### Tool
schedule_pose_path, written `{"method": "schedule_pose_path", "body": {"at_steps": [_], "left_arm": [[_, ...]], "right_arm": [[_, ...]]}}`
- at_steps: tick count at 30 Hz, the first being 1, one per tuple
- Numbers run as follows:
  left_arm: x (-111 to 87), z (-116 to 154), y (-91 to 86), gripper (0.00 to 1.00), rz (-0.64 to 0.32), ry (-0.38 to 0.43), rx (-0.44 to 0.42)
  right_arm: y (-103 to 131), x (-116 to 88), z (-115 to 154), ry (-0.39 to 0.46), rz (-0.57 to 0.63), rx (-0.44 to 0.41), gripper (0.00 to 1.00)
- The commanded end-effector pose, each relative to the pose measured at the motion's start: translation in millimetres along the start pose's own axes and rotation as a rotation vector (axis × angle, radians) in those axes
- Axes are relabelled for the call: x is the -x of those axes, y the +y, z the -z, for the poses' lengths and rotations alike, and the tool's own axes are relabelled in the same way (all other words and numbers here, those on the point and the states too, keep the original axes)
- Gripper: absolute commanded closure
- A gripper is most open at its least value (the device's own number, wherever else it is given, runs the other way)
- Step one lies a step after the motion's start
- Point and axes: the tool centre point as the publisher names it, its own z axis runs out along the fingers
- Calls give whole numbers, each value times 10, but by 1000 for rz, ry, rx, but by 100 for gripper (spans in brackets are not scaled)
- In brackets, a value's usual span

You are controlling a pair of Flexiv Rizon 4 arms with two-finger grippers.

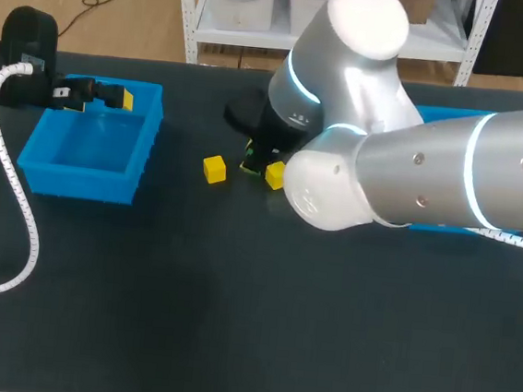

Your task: Put the green cubes in the right bin and the yellow cubes in the left bin.

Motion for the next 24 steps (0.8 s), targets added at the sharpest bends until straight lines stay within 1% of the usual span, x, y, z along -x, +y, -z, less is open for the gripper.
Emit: {"method": "schedule_pose_path", "body": {"at_steps": [1,4,6,9,11,13,18,20,24], "left_arm": [[-1,-4,6,0,0,-1,-2],[-1,-4,6,0,0,-1,-2],[-1,-4,6,0,0,-1,-2],[-1,-4,6,0,0,-1,-2],[-1,-4,6,0,0,-1,-2],[-1,-4,6,0,0,-1,-2],[-1,-4,6,0,0,-1,-2],[-1,-4,6,0,0,-1,-2],[-1,-4,6,0,0,-1,-2]], "right_arm": [[53,-66,257,-51,-32,-49,100],[-36,-69,436,-105,-92,-100,100],[-129,-96,567,-140,-156,-144,100],[-274,-211,794,-199,-254,-212,100],[-373,-347,955,-235,-327,-258,100],[-483,-533,1116,-260,-408,-316,100],[-684,-947,1458,-322,-586,-404,100],[-748,-1094,1587,-339,-645,-442,100],[-846,-1353,1822,-364,-720,-506,100]]}}
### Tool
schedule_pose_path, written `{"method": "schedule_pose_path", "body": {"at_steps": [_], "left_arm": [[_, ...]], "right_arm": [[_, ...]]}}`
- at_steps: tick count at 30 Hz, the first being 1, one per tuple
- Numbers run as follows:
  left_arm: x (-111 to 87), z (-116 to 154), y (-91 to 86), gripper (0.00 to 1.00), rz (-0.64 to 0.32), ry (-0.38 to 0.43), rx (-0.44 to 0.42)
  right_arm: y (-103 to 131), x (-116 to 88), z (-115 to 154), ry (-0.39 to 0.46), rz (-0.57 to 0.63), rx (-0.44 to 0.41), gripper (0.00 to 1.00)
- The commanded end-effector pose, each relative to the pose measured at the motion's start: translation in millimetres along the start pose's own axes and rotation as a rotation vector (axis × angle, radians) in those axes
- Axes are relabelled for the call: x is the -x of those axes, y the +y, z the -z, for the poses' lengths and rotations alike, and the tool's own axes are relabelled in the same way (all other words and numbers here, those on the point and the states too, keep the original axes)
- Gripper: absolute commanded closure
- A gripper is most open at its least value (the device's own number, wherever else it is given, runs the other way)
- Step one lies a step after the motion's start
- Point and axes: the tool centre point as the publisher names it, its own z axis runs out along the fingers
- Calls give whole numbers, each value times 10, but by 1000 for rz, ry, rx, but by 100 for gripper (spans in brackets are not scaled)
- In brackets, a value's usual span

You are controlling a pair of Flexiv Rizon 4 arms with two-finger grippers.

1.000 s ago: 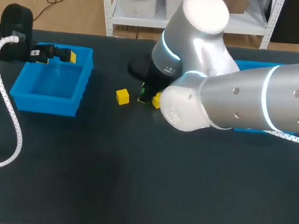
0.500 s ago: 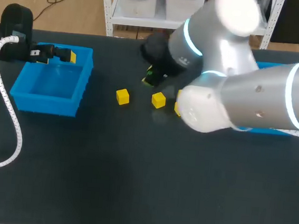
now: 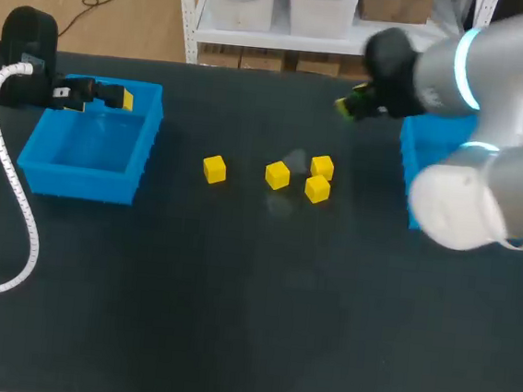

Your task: Put the green cubes in the right bin and the yellow cubes in the left bin.

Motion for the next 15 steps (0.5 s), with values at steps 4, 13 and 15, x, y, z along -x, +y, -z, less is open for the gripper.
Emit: {"method": "schedule_pose_path", "body": {"at_steps": [4,13,15], "left_arm": [[-1,-4,6,0,0,-1,-2],[-1,-4,6,0,0,-1,-2],[-1,-4,6,0,0,-1,-2]], "right_arm": [[-321,-236,787,-105,-175,-305,100],[-569,-582,868,-58,-260,-392,100],[-622,-676,857,-43,-294,-400,100]]}}
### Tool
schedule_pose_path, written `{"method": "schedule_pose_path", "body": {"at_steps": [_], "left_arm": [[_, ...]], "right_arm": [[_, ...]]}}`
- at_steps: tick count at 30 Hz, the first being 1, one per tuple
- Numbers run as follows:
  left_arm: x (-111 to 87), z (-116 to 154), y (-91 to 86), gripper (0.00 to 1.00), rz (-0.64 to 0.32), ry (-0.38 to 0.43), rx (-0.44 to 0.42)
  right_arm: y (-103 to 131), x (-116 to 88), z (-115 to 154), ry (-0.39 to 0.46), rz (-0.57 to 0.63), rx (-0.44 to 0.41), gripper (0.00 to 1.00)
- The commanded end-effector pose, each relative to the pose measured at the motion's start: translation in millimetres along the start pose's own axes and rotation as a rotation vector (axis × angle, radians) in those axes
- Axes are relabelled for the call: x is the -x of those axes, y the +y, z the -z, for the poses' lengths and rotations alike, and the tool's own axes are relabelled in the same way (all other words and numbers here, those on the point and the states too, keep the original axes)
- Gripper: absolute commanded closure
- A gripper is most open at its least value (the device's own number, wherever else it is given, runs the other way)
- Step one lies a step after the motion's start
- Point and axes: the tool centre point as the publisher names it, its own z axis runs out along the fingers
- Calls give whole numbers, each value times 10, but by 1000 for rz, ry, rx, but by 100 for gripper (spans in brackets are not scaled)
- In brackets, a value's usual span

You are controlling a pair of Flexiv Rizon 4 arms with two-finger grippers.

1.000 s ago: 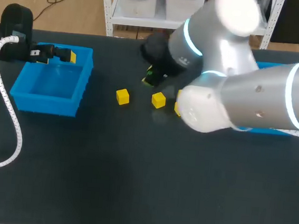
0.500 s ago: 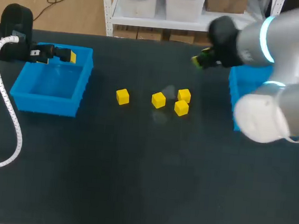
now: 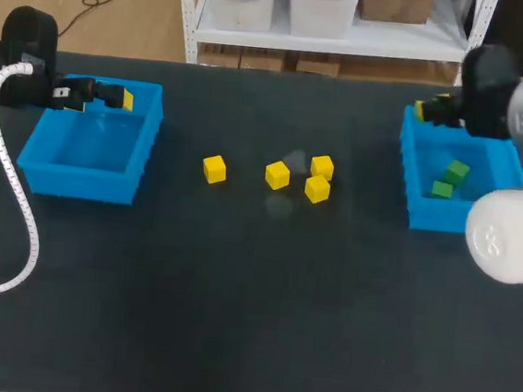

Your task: Put the green cubes in the right bin and the yellow cubes in the left bin.

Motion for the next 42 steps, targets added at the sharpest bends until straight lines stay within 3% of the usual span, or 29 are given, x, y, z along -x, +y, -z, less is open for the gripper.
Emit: {"method": "schedule_pose_path", "body": {"at_steps": [1,5,12,13,14,15,19,22,32,37,40,42], "left_arm": [[-2,-4,6,0,0,-1,-2],[-2,-4,6,0,0,-1,-2],[-2,-4,6,0,0,-1,-2],[-2,-4,6,0,0,-1,-2],[-2,-4,6,0,0,-1,-2],[-2,-4,6,0,0,-1,-2],[-2,-4,6,0,0,-1,-2],[-2,-4,6,0,0,-1,-2],[-2,-4,6,0,0,-1,-2],[185,-1,-90,0,-71,11,7],[197,-61,-140,0,-93,55,15],[198,-108,-166,0,-135,125,64]], "right_arm": [[-62,-121,154,20,-35,-288,100],[-153,-246,151,36,-76,-302,100],[-145,-294,101,33,-91,-297,100],[-132,-297,91,30,-87,-302,66],[-122,-297,85,23,-93,-304,14],[-108,-297,81,16,-102,-311,0],[36,-311,139,-23,-192,-291,0],[276,-420,244,-45,-279,-228,0],[276,-420,244,-45,-279,-228,0],[276,-420,244,-45,-279,-228,0],[276,-420,244,-45,-279,-228,0],[276,-420,244,-45,-279,-228,0]]}}
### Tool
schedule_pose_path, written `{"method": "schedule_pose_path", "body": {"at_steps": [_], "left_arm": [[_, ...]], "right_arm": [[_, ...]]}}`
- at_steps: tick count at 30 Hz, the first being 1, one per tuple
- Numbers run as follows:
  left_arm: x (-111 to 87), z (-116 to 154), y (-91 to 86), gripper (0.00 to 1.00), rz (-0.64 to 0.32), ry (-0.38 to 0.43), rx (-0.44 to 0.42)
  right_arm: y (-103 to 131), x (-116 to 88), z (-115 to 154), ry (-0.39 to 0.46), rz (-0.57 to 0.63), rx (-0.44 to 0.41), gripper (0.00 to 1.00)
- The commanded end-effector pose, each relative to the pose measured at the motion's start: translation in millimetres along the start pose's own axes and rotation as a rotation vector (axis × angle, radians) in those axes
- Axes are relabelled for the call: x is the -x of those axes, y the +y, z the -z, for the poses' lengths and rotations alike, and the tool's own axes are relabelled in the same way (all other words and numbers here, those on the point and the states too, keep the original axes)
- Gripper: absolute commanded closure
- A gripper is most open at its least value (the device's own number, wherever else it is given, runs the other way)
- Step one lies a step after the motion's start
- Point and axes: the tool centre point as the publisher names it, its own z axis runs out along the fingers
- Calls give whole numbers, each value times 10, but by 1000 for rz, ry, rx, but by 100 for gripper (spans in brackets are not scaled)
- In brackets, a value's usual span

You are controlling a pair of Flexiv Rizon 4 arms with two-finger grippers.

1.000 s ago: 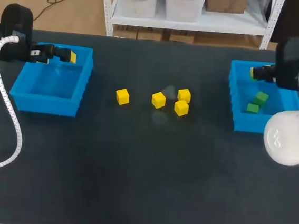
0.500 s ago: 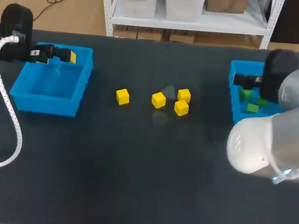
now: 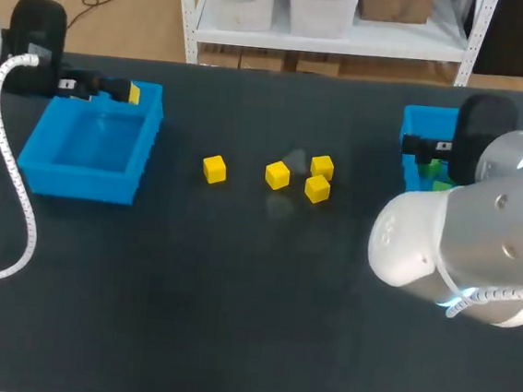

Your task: Put the green cubes in the right bin and the yellow cubes in the left bin.

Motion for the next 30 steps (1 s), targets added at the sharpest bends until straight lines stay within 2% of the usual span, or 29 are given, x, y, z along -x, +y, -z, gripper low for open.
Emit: {"method": "schedule_pose_path", "body": {"at_steps": [1,5,9,16,20,25,30], "left_arm": [[109,-122,-36,0,-50,145,86],[148,-211,-47,0,-131,328,144],[248,-355,-107,0,-216,426,202],[334,-758,-269,0,-351,547,260],[257,-1016,-365,0,-417,636,246],[132,-1267,-403,0,-440,707,246],[37,-1401,-391,0,-423,753,247]], "right_arm": [[7,11,8,3,0,-3,0],[7,11,8,3,0,-3,0],[7,11,8,3,0,-3,0],[7,11,8,3,0,-3,0],[7,11,8,3,0,-3,0],[7,11,8,3,0,-3,0],[7,11,8,3,0,-3,0]]}}
